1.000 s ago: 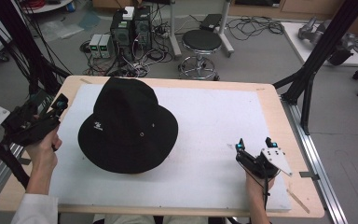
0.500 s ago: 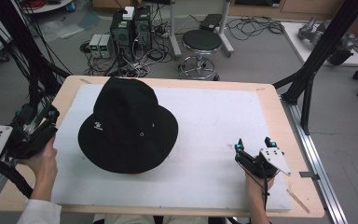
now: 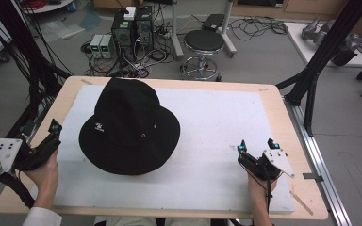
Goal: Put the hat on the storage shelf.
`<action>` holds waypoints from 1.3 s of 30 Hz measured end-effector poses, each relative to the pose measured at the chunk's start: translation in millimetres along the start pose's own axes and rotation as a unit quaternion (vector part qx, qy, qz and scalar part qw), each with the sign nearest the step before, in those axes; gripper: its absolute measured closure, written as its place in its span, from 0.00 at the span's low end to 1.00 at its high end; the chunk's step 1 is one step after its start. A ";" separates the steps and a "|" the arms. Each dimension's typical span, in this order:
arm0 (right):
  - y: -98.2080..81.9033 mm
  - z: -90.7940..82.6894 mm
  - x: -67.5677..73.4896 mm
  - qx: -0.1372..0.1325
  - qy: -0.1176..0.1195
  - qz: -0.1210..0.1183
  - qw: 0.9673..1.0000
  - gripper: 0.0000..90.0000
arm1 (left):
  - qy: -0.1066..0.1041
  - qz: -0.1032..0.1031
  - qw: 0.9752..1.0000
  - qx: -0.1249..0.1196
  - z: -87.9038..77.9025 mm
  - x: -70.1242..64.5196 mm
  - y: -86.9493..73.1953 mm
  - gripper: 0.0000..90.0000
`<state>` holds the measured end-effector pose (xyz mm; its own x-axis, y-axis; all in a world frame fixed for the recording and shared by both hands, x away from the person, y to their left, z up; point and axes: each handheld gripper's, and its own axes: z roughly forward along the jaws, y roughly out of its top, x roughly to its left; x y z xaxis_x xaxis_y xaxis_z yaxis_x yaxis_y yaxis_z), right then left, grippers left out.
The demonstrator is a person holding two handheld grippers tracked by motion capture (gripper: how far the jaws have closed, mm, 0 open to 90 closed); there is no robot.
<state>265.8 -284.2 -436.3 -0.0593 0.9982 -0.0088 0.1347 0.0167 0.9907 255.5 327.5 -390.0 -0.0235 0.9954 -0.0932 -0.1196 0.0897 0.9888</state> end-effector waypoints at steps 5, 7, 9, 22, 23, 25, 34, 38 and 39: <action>0.0 0.3 -0.4 -0.001 -0.001 0.000 1.000 0.08 | -0.001 0.001 1.000 -0.004 1.6 1.9 -11.1 0.29; 0.1 0.0 -0.1 0.000 -0.001 0.002 1.000 0.08 | 0.001 0.004 1.000 0.000 2.2 3.2 -14.7 0.29; 0.0 -0.5 -0.3 0.000 -0.001 0.002 1.000 0.08 | 0.004 0.000 1.000 0.002 2.2 5.5 -18.6 0.29; -0.5 1.6 -0.5 0.003 0.003 0.009 1.000 0.08 | 0.015 0.011 0.999 0.046 -5.8 13.8 -40.1 0.29; -0.5 1.7 -0.4 0.002 0.003 0.007 1.000 0.08 | 0.018 0.011 0.999 0.050 -5.8 14.7 -41.3 0.28; -0.4 1.1 -0.3 0.002 0.004 0.005 1.000 0.08 | 0.020 0.011 0.998 0.053 -5.9 15.1 -42.5 0.28; -1.1 0.7 -0.9 0.005 0.003 0.011 1.000 0.08 | 0.002 0.012 0.998 0.056 -4.0 5.8 -45.7 0.28; -1.4 1.1 -1.0 0.005 0.003 0.009 1.000 0.08 | -0.003 0.009 0.998 0.060 -3.7 4.7 -46.6 0.28; -1.4 1.4 -1.0 0.005 0.004 0.008 1.000 0.08 | -0.003 0.005 0.998 0.059 -3.6 4.6 -46.5 0.28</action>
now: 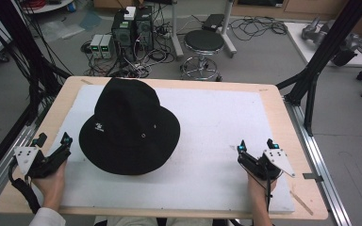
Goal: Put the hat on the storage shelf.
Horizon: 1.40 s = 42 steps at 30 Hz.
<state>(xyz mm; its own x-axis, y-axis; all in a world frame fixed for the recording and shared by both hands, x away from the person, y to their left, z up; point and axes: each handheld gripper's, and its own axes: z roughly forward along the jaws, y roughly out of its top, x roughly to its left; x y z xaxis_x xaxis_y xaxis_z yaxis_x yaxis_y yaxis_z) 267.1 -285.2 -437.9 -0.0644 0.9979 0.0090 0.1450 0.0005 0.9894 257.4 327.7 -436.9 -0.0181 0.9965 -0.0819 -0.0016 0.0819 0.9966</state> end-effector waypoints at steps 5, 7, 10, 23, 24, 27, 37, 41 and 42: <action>-0.2 -0.1 -0.3 0.002 0.000 0.003 1.000 0.08 | 0.000 -0.013 1.000 0.002 0.4 2.3 -0.3 0.28; -0.3 0.1 -0.5 0.003 0.000 0.003 1.000 0.08 | 0.002 -0.022 1.000 0.004 0.1 4.6 -0.5 0.28; -0.4 0.1 -0.5 0.003 0.000 0.002 1.000 0.08 | 0.005 -0.032 0.999 0.004 -0.2 8.1 -0.5 0.28; -0.8 -0.8 0.0 0.006 0.001 0.006 1.000 0.08 | 0.004 -0.049 0.999 0.010 0.7 11.4 -1.6 0.29; -0.8 -0.8 -0.3 0.007 0.000 0.007 1.000 0.08 | 0.004 -0.049 0.999 0.009 1.0 11.2 -1.8 0.29; -1.0 -1.0 -1.2 0.007 0.000 0.010 1.000 0.08 | 0.001 -0.049 0.999 0.010 1.3 10.7 -1.8 0.29; -1.7 -1.0 -1.8 0.009 0.000 0.017 1.000 0.08 | -0.015 -0.054 0.998 0.026 3.5 9.6 -4.5 0.30; -1.8 -1.6 -1.4 0.009 0.002 0.017 1.000 0.08 | -0.016 -0.059 0.998 0.031 3.1 11.0 -4.9 0.30; -1.9 -1.6 -1.6 0.008 0.001 0.015 1.000 0.08 | -0.016 -0.060 0.998 0.032 3.0 11.6 -5.0 0.30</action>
